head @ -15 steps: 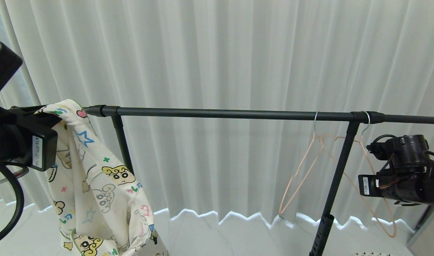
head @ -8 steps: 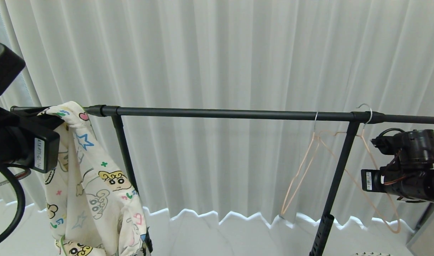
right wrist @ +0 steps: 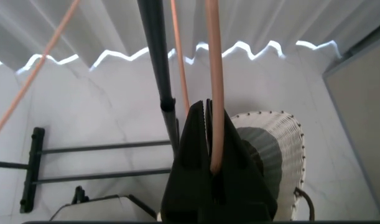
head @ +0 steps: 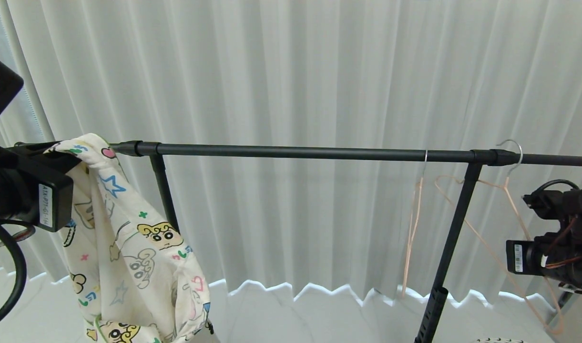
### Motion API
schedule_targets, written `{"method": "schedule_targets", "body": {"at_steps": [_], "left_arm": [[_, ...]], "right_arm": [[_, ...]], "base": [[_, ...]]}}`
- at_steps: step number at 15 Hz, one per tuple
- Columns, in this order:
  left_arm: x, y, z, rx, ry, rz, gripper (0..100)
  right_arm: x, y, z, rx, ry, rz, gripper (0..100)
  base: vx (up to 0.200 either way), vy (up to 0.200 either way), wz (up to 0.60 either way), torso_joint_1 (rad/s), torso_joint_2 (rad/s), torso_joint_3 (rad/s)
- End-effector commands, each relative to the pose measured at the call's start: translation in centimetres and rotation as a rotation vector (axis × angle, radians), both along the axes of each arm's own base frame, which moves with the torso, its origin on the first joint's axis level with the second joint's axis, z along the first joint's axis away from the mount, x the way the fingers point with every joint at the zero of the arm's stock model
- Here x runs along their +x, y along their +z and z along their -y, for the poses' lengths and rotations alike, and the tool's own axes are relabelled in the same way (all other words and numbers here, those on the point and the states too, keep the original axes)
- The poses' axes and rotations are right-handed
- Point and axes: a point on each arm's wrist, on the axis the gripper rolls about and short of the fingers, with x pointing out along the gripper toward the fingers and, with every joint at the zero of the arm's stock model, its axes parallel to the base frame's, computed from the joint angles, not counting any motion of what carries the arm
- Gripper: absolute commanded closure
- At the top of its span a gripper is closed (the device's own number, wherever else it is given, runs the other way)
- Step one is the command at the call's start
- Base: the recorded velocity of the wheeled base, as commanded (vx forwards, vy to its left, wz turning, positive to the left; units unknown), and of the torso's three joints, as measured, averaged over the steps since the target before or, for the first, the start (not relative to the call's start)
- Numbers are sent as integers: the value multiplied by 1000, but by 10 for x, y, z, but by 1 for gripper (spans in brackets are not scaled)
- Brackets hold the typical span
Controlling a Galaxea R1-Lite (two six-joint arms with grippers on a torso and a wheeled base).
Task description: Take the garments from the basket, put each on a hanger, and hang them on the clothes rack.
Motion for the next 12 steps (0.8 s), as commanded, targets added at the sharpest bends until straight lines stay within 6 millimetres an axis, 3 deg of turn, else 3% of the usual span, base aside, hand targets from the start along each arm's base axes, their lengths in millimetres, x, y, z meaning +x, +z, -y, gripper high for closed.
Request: {"method": "schedule_targets", "body": {"at_steps": [1, 2, 12], "left_arm": [[1, -1, 0, 6, 3, -3, 100], [1, -1, 0, 15, 2, -2, 100], [-1, -1, -1, 35, -1, 1, 100]], "right_arm": [[-21, 4, 3, 2, 2, 29, 100], [-29, 3, 5, -4, 7, 31, 100], [-113, 0, 17, -177, 142, 155, 100]], "base": [[0, 0, 0, 0, 0, 0], [0, 0, 0, 0, 0, 0], [-200, 0, 0, 1, 1, 6]]}}
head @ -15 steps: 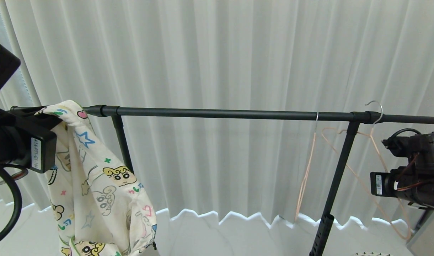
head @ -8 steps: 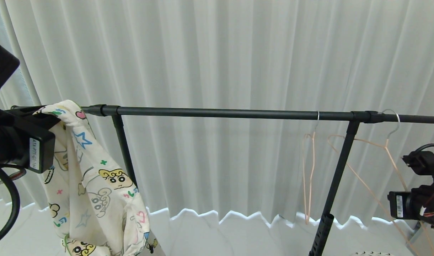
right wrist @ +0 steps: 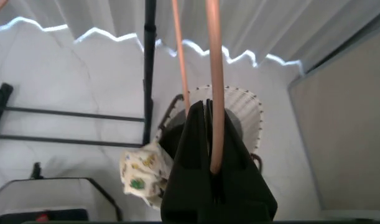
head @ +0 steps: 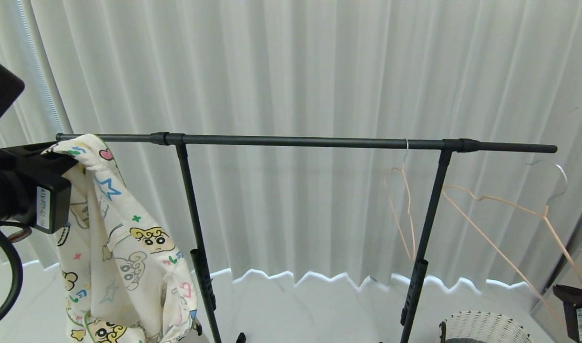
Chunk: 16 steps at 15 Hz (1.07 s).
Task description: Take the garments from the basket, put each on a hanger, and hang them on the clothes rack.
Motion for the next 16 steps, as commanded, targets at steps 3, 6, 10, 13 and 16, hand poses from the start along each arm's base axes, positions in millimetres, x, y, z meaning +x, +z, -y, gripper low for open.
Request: {"method": "schedule_targets", "body": {"at_steps": [3, 6, 10, 13, 16], "left_arm": [[0, -4, 0, 6, -1, -13, 100], [-1, -15, 4, 22, -33, -45, 100], [-3, -31, 9, 50, -68, -95, 100], [-3, -42, 12, 51, -77, -132, 100], [14, -53, 21, -65, -26, -204, 100]], "right_arm": [[-27, 14, -3, 43, 145, 138, 100], [-45, 20, -17, 100, 403, 199, 100], [-52, 22, -40, 128, 672, 168, 100], [-53, 25, -64, 188, 831, 95, 100], [-55, 34, -86, 320, 885, 9, 100]], "base": [[-200, 0, 0, 2, 1, 5], [-200, 0, 0, 2, 4, 5], [0, 0, 0, 0, 0, 0], [0, 0, 0, 0, 0, 0], [0, 0, 0, 0, 0, 0]]}}
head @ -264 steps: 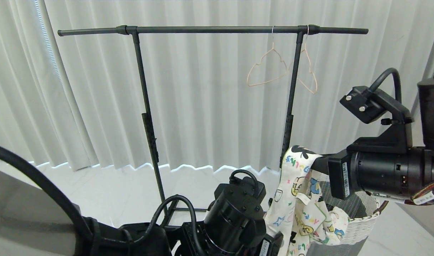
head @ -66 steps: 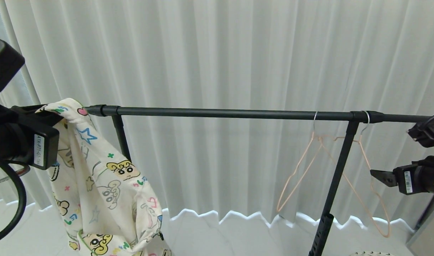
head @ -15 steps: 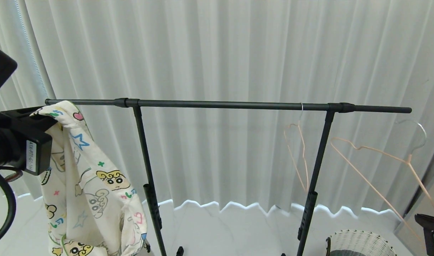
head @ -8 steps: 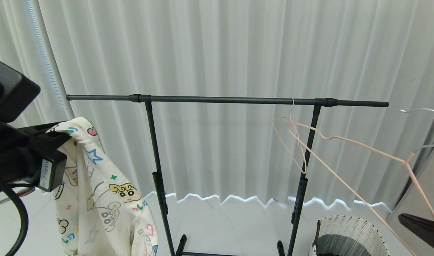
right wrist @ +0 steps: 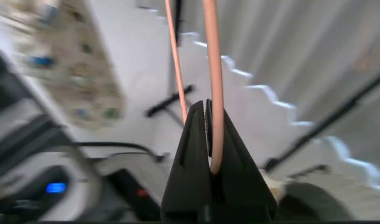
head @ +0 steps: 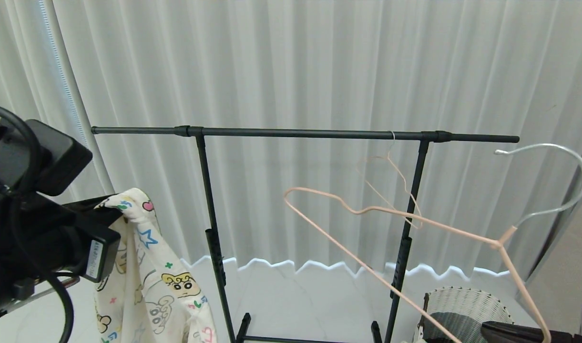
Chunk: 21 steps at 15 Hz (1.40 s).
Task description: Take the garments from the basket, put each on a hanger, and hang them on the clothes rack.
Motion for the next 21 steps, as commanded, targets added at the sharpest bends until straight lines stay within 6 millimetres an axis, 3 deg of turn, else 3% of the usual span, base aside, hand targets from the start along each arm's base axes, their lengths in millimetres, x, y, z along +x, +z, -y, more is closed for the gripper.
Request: {"method": "schedule_targets", "body": {"at_steps": [1, 5, 7, 14, 21], "left_arm": [[21, -13, 12, -30, 48, -81, 100], [56, -13, 33, -211, 126, -128, 100], [63, -13, 37, -232, 164, -127, 100], [46, -1, 57, -333, 70, -109, 100], [43, -2, 61, -324, 58, -111, 100]], "right_arm": [[-2, 8, -27, 37, 93, -107, 100], [-18, 13, -59, 80, 206, -273, 100], [-19, 7, -70, 40, 221, -307, 100], [0, -11, -99, -44, 98, -326, 100], [9, 2, -114, 38, 86, -290, 100]], "base": [[0, 0, 0, 0, 0, 0], [0, 0, 0, 0, 0, 0], [0, 0, 0, 0, 0, 0], [0, 0, 0, 0, 0, 0], [0, 0, 0, 0, 0, 0]]}}
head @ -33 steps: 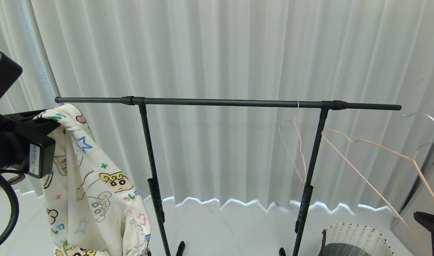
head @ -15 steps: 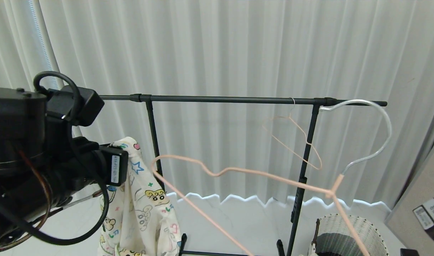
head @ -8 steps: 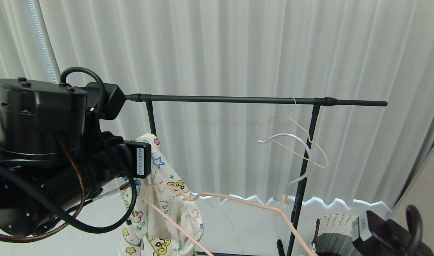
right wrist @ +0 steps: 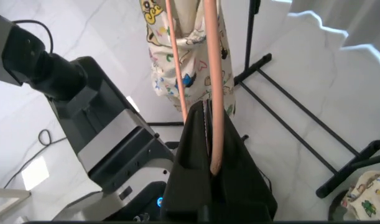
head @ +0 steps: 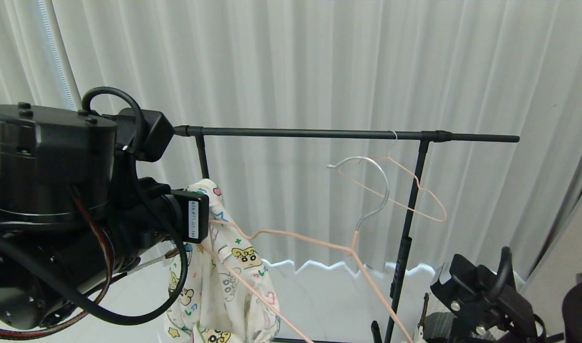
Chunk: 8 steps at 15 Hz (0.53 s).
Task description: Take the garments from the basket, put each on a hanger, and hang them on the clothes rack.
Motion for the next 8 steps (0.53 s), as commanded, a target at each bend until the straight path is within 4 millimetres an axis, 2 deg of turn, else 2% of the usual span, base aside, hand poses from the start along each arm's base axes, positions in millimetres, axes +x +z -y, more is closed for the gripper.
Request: {"method": "schedule_targets", "body": {"at_steps": [1, 8], "left_arm": [[-4, 1, 4, -3, -27, 3, 100], [-33, 14, 16, -40, -147, 50, 100]], "right_arm": [[3, 1, -10, 9, -1, 4, 100], [13, -4, -39, -6, 2, -5, 100]], "base": [[0, 0, 0, 0, 0, 0], [0, 0, 0, 0, 0, 0]]}}
